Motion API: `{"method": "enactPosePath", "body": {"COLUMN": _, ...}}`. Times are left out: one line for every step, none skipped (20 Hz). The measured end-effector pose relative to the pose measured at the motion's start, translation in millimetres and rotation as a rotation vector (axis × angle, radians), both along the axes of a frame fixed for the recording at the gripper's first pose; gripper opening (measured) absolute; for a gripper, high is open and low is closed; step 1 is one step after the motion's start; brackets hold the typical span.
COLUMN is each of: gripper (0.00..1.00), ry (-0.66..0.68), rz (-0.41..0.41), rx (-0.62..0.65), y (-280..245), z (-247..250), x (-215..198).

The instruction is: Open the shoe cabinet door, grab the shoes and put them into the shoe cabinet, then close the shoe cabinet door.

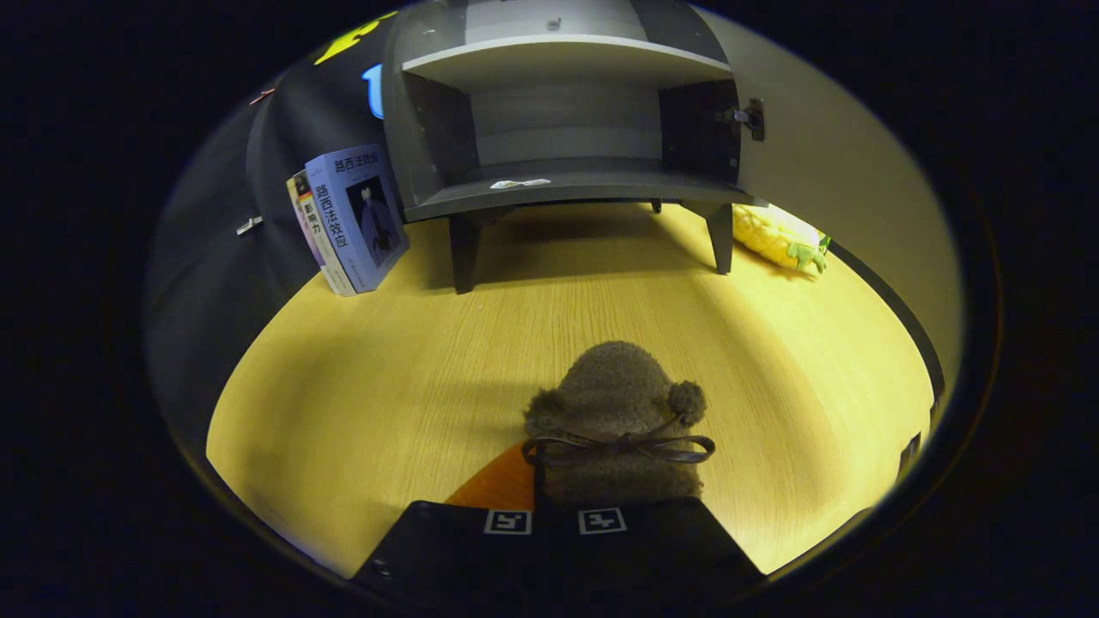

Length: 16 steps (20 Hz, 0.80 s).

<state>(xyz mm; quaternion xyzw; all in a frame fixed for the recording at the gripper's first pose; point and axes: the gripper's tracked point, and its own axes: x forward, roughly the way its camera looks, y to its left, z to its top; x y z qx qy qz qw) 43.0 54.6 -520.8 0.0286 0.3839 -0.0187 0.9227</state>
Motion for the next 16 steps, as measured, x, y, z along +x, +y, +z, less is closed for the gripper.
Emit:
{"method": "enactPosePath", "body": {"gripper": 0.05, "ry": 0.002, "rz": -0.007, "rx": 0.007, "y": -6.3, "z": 13.6, "x": 1.9}}
{"method": "enactPosePath", "body": {"gripper": 0.05, "ry": 0.0, "rz": -0.017, "rx": 0.012, "y": -11.3, "z": 28.3, "x": 3.4}}
{"method": "enactPosePath", "body": {"gripper": 0.05, "ry": 0.004, "rz": -0.031, "rx": 0.024, "y": -16.3, "z": 43.1, "x": 3.5}}
{"method": "enactPosePath", "body": {"gripper": 0.05, "ry": 0.013, "rz": -0.048, "rx": 0.031, "y": -20.4, "z": 56.4, "x": 2.8}}
{"method": "enactPosePath", "body": {"gripper": 0.05, "ry": 0.017, "rz": -0.066, "rx": 0.035, "y": -25.5, "z": 70.3, "x": 3.7}}
{"method": "enactPosePath", "body": {"gripper": 0.05, "ry": 0.012, "rz": -0.078, "rx": 0.036, "y": -28.4, "z": 84.5, "x": 4.8}}
{"method": "enactPosePath", "body": {"gripper": 0.05, "ry": 0.006, "rz": -0.086, "rx": 0.032, "y": -30.5, "z": 97.3, "x": 6.9}}
{"method": "enactPosePath", "body": {"gripper": 0.05, "ry": -0.001, "rz": -0.09, "rx": 0.028, "y": -32.1, "z": 108.8, "x": 8.7}}
{"method": "enactPosePath", "body": {"gripper": 0.05, "ry": -0.006, "rz": -0.09, "rx": 0.024, "y": -32.2, "z": 119.3, "x": 10.8}}
{"method": "enactPosePath", "body": {"gripper": 0.05, "ry": -0.012, "rz": -0.089, "rx": 0.019, "y": -32.7, "z": 129.2, "x": 13.1}}
{"method": "enactPosePath", "body": {"gripper": 0.05, "ry": -0.021, "rz": -0.089, "rx": 0.014, "y": -33.5, "z": 139.2, "x": 17.2}}
{"method": "enactPosePath", "body": {"gripper": 0.05, "ry": -0.032, "rz": -0.088, "rx": 0.008, "y": -33.5, "z": 150.2, "x": 22.2}}
{"method": "enactPosePath", "body": {"gripper": 0.05, "ry": -0.052, "rz": -0.085, "rx": -0.001, "y": -33.8, "z": 164.7, "x": 29.6}}
{"method": "enactPosePath", "body": {"gripper": 0.05, "ry": -0.076, "rz": -0.078, "rx": -0.01, "y": -32.1, "z": 177.9, "x": 37.8}}
{"method": "enactPosePath", "body": {"gripper": 0.05, "ry": -0.102, "rz": -0.066, "rx": -0.018, "y": -28.7, "z": 191.7, "x": 45.6}}
{"method": "enactPosePath", "body": {"gripper": 0.05, "ry": -0.121, "rz": -0.05, "rx": -0.027, "y": -24.0, "z": 201.8, "x": 53.0}}
